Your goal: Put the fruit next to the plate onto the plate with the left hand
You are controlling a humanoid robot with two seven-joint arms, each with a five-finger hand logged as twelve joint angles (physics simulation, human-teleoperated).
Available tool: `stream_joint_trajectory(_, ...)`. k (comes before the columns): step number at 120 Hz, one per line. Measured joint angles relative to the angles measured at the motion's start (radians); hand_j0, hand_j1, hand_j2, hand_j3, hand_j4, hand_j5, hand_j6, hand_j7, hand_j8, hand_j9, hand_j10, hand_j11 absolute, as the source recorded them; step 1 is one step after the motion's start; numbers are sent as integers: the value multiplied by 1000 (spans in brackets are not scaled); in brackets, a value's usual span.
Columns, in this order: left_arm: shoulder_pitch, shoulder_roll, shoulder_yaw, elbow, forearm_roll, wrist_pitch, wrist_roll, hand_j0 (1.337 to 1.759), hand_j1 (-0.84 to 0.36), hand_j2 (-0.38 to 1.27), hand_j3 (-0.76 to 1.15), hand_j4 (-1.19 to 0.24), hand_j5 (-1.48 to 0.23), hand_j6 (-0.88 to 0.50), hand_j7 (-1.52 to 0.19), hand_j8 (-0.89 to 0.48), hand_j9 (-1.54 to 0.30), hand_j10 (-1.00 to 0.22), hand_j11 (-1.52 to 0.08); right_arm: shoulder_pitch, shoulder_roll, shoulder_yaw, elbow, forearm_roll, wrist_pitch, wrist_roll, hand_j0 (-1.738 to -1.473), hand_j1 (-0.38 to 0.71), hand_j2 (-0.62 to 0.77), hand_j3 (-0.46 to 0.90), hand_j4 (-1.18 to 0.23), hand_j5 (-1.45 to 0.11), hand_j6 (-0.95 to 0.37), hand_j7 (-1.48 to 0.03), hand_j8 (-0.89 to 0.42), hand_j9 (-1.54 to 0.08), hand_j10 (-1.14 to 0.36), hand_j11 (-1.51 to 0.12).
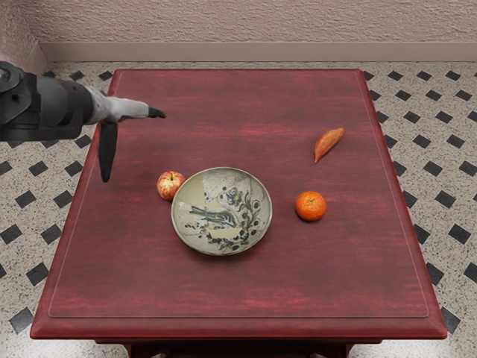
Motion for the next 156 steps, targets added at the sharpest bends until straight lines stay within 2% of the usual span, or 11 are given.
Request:
stream_joint_trajectory(15, 24, -31, 30, -53, 53, 49, 3, 1658, 324, 6, 0, -25, -29, -26, -29, -26, -29, -25, -28, 0, 0, 0, 0, 0, 0, 0, -1658, -349, 0, 0, 0, 0, 0, 0, 0, 0, 0, 0)
stream_joint_trajectory(33, 32, -68, 43, -72, 68, 62, 5, 1658, 323, 5, 0, -25, -29, -26, -29, -26, -29, -25, -29, 0, 0, -1, 0, 0, 0, 0, -1658, -349, 0, 0, 0, 0, 0, 0, 0, 0, 0, 0)
stream_joint_trajectory(62, 95, -95, 55, -76, 145, 144, 5, 1658, 289, 11, 0, -54, -67, -55, -67, -55, -66, -53, -66, 0, 0, 0, 0, 1, 0, 0, -1658, -349, 0, 0, 0, 0, 0, 0, 0, 0, 0, 0)
stream_joint_trajectory(91, 143, -125, 60, -75, 213, 200, 5, 1658, 196, 27, 0, -131, -167, -132, -167, -132, -167, -131, -167, 0, 0, 0, 0, 1, 0, 0, -1658, -349, 0, 0, 0, 0, 0, 0, 0, 0, 0, 0)
stream_joint_trajectory(129, 172, -130, 61, -71, 224, 228, 5, 1658, 93, 45, 0, -218, -279, -219, -279, -219, -279, -217, -279, 0, 0, 0, 0, 1, 0, 0, -1658, -349, 0, 0, 0, 0, 0, 0, 0, 0, 0, 0)
stream_joint_trajectory(156, 194, -148, 62, -62, 253, 263, 5, 1658, 61, 51, 0, -245, -314, -246, -314, -245, -314, -244, -314, 0, 0, 0, 0, 1, 0, 0, -1658, -349, 0, 0, 0, 0, 0, 0, 0, 0, 0, 0)
